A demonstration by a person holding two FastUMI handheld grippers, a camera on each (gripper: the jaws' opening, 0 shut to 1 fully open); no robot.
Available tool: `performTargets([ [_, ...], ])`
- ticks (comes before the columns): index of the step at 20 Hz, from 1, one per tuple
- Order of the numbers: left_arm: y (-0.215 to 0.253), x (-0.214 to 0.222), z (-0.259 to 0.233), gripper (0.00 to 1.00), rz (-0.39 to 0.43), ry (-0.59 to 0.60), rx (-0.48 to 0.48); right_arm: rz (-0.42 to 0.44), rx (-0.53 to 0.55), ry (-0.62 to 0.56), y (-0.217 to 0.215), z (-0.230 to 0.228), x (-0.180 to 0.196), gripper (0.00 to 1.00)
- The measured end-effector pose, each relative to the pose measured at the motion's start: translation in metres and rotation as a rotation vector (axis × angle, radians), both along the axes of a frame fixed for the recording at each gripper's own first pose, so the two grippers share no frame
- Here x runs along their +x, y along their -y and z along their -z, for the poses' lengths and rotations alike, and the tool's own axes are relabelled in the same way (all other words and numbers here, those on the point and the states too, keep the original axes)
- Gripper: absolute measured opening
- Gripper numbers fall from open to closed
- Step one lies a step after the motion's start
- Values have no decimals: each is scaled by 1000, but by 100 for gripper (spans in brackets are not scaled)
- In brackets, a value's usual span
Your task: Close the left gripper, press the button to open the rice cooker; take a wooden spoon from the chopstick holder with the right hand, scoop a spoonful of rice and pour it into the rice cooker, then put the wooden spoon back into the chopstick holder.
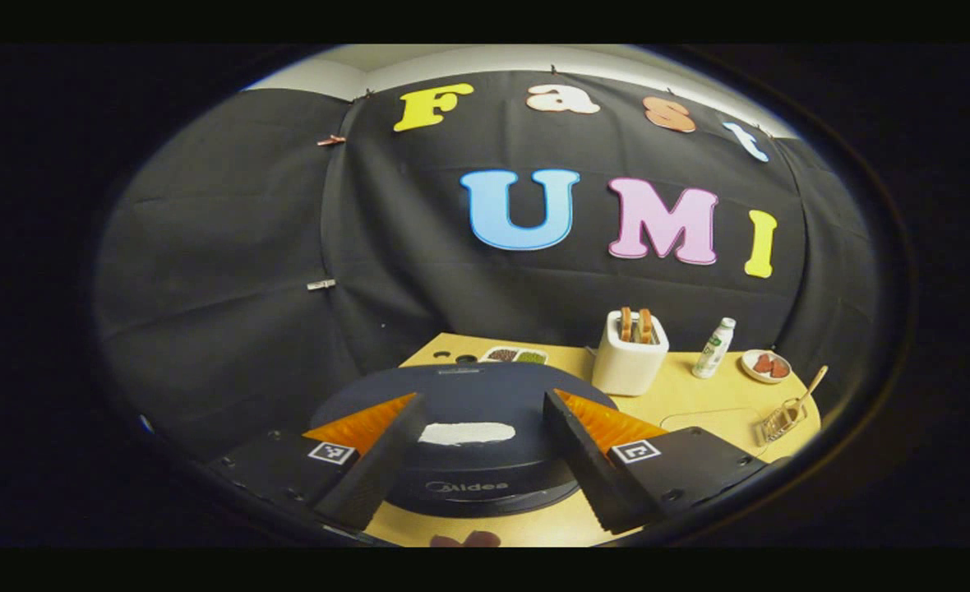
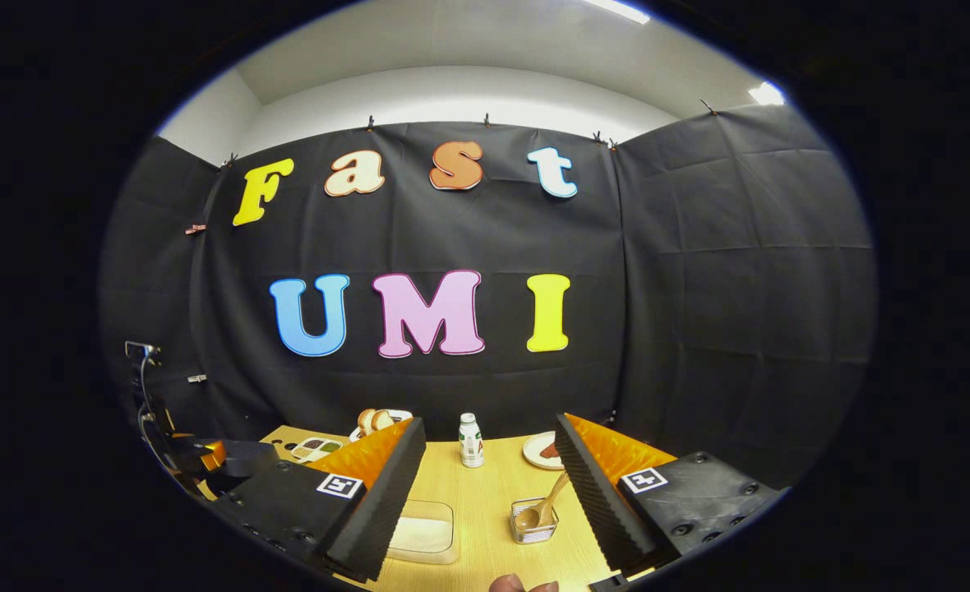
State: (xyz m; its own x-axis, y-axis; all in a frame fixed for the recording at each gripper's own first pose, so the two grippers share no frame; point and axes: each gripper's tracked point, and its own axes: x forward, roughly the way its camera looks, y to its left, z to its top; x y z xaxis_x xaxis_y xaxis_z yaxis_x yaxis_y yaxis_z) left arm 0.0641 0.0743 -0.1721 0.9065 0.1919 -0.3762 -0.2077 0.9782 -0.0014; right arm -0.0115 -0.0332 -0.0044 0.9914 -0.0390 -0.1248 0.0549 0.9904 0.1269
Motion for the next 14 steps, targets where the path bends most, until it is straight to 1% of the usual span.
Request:
performTargets([
  [7,0,-9,23,97,-7,-9,13,-1,-5,-14,2,4,1,98],
  [14,2,-32,46,98,-31,-48,7,-12,-5,-18,2,7,3,98],
])
